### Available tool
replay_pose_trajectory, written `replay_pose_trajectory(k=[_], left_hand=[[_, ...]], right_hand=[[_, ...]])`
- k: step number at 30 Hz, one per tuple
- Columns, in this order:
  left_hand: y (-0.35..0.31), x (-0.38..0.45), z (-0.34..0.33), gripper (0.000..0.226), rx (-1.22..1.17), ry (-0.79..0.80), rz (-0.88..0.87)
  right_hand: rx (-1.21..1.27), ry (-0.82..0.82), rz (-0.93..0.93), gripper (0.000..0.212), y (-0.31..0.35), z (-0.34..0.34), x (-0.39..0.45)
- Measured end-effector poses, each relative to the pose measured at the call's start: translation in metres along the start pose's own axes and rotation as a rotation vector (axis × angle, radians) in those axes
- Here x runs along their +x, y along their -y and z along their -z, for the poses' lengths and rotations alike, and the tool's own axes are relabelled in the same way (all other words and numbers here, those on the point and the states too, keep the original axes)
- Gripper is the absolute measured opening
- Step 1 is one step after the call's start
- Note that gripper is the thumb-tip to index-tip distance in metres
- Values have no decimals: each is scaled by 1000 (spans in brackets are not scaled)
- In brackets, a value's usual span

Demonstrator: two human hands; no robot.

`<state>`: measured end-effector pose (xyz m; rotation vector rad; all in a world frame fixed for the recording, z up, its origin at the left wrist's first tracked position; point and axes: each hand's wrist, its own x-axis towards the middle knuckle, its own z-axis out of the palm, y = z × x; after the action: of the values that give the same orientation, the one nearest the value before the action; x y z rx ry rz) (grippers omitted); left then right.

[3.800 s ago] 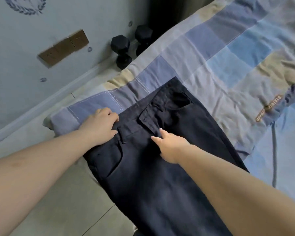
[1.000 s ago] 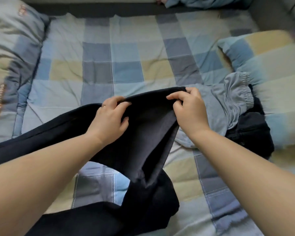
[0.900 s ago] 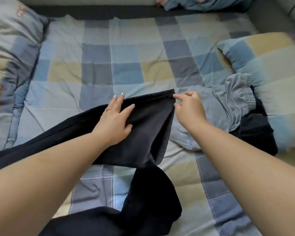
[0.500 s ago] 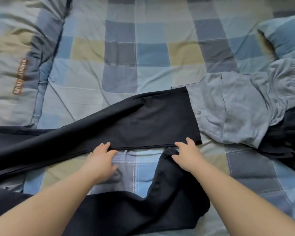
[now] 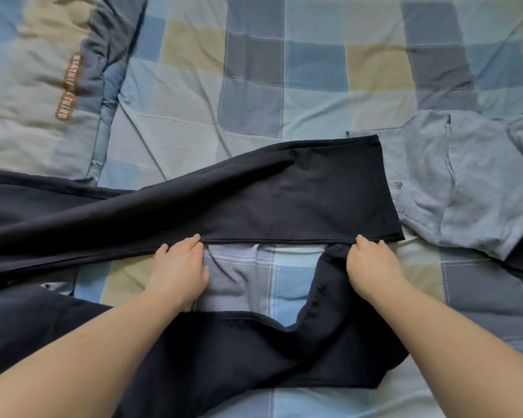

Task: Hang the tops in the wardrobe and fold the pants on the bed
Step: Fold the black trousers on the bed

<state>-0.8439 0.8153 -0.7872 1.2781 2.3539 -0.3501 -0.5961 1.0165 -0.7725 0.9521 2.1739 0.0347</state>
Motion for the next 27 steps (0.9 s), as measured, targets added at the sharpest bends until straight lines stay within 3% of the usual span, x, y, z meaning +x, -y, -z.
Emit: replay_pose_trajectory(k=[6, 8, 12, 16, 21, 24, 27], left_hand=[[15, -18, 14, 34, -95, -20, -255], [27, -13, 29, 25, -199, -110, -286], [66, 19, 60, 17, -440, -333, -121], [120, 62, 78, 27, -387, -196, 33], [171, 89, 66, 39, -269, -7, 82], [187, 91, 57, 42, -207, -42, 79], [201, 91, 54, 25, -123, -141, 54]], right_hand=[[37, 212, -102, 29, -6, 21, -13], [92, 137, -101, 26, 4, 35, -10], [220, -227, 126, 29, 57, 85, 13], [524, -399, 319, 36, 137, 139, 44], [584, -310, 416, 38, 216, 160, 75], [536, -245, 396, 36, 240, 157, 85], [481, -221, 332, 32, 249, 160, 91]])
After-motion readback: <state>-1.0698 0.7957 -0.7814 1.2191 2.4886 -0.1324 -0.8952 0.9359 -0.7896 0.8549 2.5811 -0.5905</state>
